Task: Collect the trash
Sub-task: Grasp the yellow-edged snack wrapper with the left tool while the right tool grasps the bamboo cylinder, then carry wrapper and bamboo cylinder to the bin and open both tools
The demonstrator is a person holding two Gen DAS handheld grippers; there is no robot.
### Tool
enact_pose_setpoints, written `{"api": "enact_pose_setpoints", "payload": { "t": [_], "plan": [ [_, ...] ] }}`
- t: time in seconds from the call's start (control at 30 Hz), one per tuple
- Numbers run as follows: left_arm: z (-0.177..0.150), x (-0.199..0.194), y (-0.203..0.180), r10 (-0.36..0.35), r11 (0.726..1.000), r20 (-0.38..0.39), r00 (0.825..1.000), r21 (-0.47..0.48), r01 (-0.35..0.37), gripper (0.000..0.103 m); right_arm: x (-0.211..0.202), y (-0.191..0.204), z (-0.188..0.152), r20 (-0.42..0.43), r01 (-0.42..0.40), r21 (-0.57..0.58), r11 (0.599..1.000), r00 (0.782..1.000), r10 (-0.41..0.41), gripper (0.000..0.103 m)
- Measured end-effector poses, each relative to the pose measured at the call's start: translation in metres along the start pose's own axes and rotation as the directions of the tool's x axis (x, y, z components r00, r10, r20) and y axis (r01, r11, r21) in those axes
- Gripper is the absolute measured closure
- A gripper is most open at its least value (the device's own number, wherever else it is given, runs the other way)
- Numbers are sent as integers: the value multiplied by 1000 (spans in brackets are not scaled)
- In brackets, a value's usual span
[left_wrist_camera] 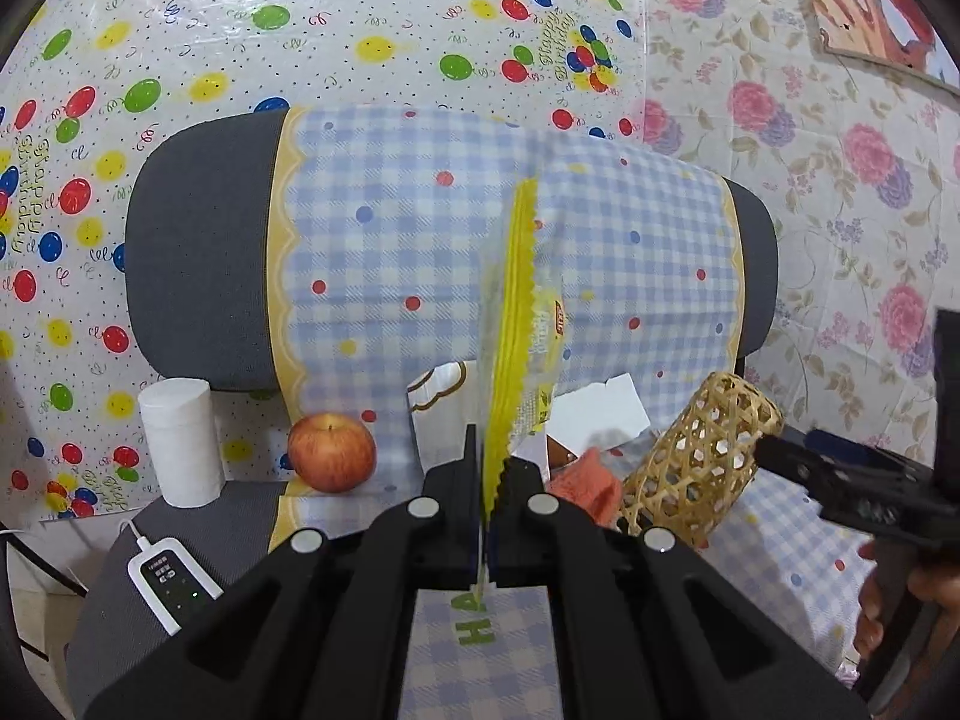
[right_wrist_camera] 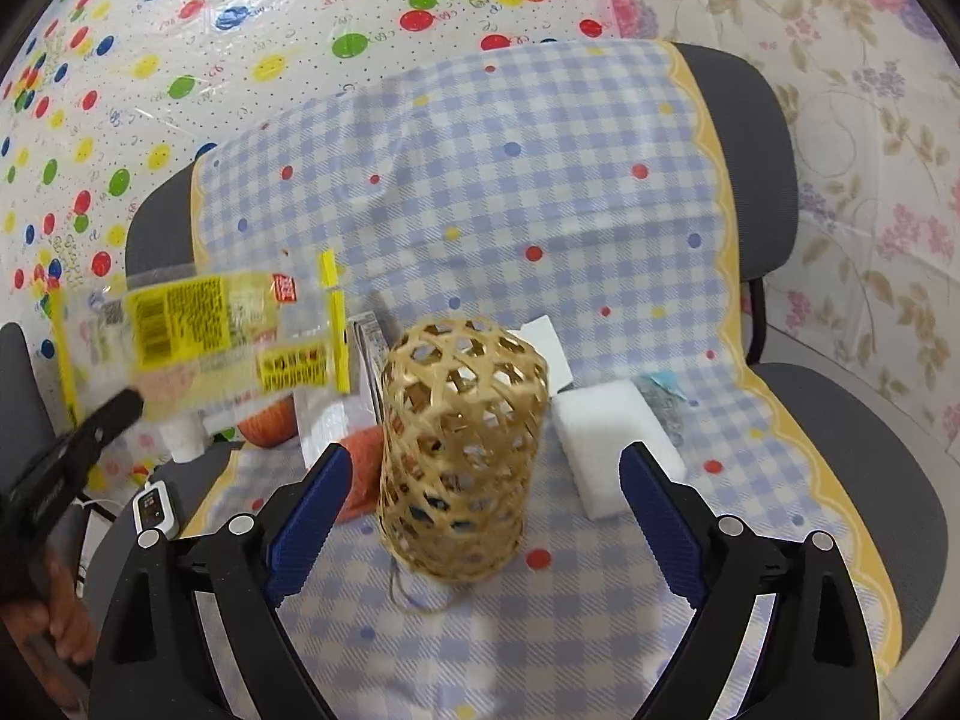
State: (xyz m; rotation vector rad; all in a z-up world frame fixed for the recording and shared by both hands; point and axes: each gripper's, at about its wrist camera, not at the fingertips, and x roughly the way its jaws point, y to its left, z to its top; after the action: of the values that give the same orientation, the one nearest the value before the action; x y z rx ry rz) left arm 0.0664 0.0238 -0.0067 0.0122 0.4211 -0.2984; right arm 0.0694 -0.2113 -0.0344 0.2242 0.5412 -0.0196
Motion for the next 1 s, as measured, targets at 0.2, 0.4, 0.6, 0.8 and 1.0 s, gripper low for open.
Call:
{"api": "enact_pose_setpoints", "payload": {
  "t": [0.2, 0.4, 0.6, 0.8, 1.0],
  "plan": [
    [-3, 0, -3, -9, 1000, -5, 1000, 0, 9, 103, 30, -8, 12, -35, -20, 73, 997, 999, 22, 13],
    [-1, -14, -8, -26, 1000, 6, 1000, 6, 26, 103, 4, 2, 19, 17, -32, 53, 998, 999, 31, 36],
    [5, -49, -32, -125, 992, 42, 991, 38, 123, 103, -90, 14, 18, 147, 35, -45, 998, 989, -28, 36],
    [-14, -76, -79, -261, 962, 12, 965, 90, 259, 103, -159, -13, -20, 163, 145, -15, 989, 977, -140, 35],
    [-54, -85, -142, -393, 902, -101, 914, 149, 405, 103, -206, -52, -70, 124, 273, 75, 959, 952, -280, 35]
  ]
}}
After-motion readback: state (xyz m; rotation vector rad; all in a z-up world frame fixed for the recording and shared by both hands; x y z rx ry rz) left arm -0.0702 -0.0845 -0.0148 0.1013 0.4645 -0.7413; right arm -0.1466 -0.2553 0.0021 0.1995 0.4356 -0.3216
